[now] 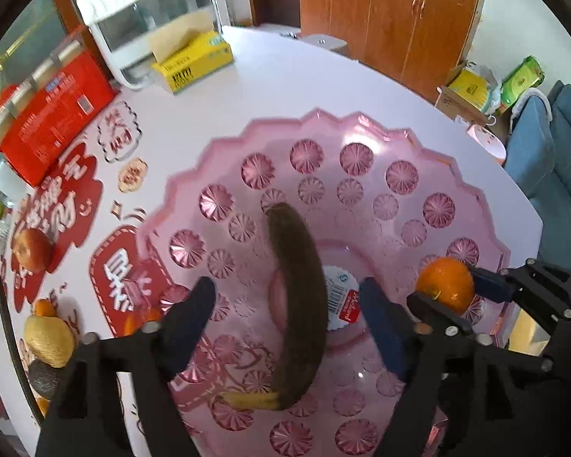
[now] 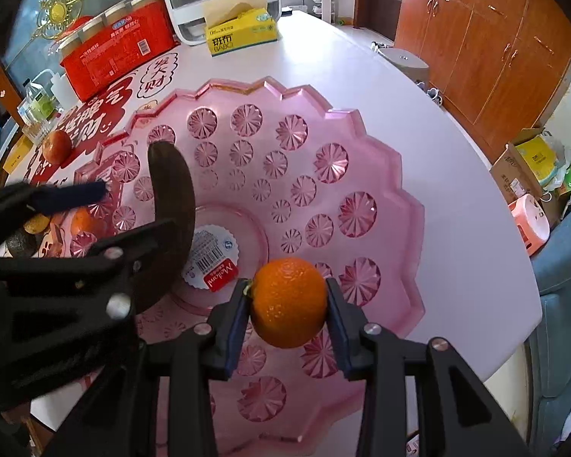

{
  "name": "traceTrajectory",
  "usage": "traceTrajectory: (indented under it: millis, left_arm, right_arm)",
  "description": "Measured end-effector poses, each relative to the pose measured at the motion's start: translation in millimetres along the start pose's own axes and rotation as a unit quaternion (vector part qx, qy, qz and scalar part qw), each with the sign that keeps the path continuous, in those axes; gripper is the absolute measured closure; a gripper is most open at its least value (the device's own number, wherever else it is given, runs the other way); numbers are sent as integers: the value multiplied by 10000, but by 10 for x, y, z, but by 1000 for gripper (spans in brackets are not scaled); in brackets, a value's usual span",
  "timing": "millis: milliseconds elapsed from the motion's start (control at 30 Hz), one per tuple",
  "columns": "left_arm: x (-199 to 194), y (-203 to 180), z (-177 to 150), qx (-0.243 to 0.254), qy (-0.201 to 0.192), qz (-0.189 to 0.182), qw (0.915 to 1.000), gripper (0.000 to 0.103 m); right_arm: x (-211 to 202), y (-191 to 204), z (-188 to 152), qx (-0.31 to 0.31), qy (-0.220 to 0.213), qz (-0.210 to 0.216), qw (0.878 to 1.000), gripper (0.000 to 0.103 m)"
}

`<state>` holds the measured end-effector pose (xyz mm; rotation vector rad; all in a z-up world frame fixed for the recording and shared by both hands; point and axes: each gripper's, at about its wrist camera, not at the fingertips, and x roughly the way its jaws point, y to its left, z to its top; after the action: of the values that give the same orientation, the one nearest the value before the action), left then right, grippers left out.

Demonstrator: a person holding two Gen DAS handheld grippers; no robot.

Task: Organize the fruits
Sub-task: 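Carry banana in left gripper over the pink bowl while right gripper carries the orange there, then open both grippers to drop banana and orange into the pink bowl, then lift both grippers away from the pink bowl toward the remaining fruit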

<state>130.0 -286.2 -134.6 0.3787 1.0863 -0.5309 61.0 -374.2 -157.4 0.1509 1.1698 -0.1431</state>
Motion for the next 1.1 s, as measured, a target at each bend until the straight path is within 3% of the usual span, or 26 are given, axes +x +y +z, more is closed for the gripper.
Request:
traceTrajectory:
  millis: [233, 500, 767, 967, 1100]
  left_arm:
    - [-40, 10, -58, -21, 94, 60, 9999, 17]
    - [-143, 204, -116, -461, 117, -114, 9988, 13]
    - [-399, 261, -226, -469, -197, -138, 9986, 13]
    - [-514, 363, -298, -678, -54, -257, 9974, 13]
    - [-610, 436, -374, -770, -79, -138, 9969, 13]
  right_arm:
    - [5, 53, -4, -93, -23, -32, 9999, 61]
    - [-110, 136, 31, -170, -312, -180, 9992, 48]
    - [-171, 152, 46, -40, -298, -38, 9995, 48]
    - [-236, 187, 3, 28, -254, 64, 9997, 48]
    - [-314, 207, -42, 84, -267, 98, 9996, 48]
